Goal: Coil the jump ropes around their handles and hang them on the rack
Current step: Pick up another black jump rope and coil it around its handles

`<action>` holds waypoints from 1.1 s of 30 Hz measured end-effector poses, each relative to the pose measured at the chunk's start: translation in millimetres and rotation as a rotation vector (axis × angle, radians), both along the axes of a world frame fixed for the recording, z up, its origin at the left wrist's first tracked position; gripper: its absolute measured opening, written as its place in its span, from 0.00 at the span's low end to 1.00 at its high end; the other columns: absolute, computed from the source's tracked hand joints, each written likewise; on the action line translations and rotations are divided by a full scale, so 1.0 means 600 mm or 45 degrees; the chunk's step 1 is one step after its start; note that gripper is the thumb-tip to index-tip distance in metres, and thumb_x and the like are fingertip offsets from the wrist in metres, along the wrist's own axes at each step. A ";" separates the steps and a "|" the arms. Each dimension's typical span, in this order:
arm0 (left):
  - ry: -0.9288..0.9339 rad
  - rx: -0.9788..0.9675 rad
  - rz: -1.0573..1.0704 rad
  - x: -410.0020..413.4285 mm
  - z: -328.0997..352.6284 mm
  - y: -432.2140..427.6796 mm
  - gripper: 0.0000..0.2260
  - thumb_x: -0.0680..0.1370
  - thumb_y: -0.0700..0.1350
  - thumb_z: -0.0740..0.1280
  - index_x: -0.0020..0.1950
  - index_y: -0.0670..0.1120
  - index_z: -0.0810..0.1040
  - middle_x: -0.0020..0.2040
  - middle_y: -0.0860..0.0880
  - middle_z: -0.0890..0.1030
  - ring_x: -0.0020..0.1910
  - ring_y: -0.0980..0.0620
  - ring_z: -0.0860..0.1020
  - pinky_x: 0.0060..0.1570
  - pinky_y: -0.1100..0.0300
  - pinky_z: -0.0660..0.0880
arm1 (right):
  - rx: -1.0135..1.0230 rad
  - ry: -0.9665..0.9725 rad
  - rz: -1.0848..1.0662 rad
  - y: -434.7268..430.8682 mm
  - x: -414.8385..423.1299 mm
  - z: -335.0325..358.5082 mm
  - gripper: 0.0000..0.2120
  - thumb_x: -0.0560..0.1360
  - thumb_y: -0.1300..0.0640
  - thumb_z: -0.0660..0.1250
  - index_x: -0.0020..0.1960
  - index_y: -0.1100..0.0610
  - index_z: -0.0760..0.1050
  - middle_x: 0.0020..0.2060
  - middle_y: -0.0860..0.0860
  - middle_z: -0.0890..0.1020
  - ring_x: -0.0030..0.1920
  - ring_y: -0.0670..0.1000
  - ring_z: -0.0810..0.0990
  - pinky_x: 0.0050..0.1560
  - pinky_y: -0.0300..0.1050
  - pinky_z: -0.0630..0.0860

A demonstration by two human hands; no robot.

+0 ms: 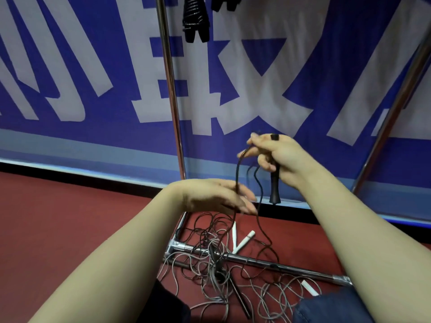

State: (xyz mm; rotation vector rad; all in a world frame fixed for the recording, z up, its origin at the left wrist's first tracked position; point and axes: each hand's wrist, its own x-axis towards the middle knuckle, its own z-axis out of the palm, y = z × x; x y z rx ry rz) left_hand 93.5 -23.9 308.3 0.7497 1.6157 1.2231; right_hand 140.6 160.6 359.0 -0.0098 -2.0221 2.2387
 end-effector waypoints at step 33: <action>0.080 0.605 1.370 -0.005 0.042 0.032 0.11 0.81 0.41 0.66 0.41 0.36 0.76 0.34 0.39 0.81 0.28 0.50 0.81 0.32 0.62 0.80 | 0.726 -0.191 0.452 -0.014 0.014 -0.066 0.15 0.82 0.52 0.61 0.42 0.53 0.82 0.50 0.50 0.86 0.54 0.46 0.82 0.53 0.33 0.73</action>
